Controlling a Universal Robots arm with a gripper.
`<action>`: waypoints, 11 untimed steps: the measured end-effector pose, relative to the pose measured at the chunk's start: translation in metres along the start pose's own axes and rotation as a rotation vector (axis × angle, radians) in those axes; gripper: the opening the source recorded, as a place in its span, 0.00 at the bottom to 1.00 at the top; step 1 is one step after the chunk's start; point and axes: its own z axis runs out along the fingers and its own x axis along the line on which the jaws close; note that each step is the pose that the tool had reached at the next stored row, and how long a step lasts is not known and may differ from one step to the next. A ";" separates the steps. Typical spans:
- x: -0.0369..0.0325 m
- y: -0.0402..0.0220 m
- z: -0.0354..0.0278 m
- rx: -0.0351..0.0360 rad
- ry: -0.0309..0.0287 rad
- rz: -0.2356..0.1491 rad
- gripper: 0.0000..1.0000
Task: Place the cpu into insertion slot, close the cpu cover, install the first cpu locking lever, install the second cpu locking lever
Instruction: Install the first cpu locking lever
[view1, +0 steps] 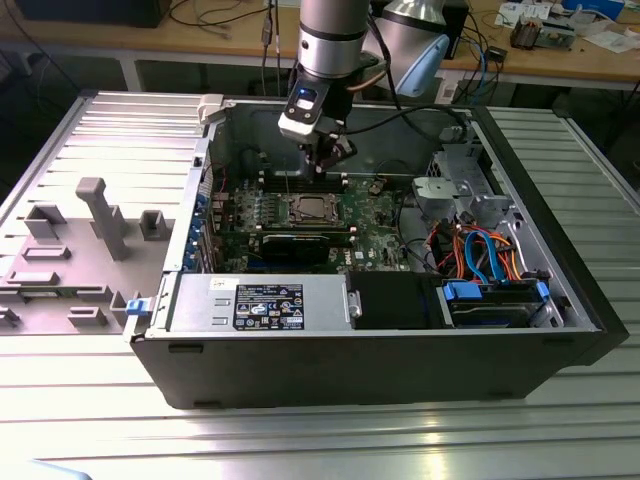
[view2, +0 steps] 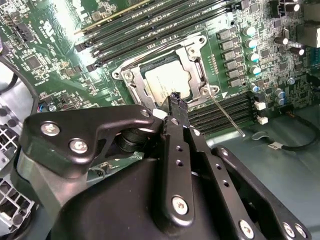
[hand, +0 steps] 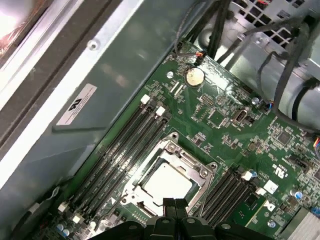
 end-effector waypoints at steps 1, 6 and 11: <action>0.0001 -0.0001 -0.0027 -0.0044 -0.0038 -0.012 0.11; 0.0001 -0.0003 -0.0098 -0.0044 -0.0037 -0.012 0.11; 0.0001 -0.0003 -0.0106 -0.0045 -0.0037 -0.012 0.11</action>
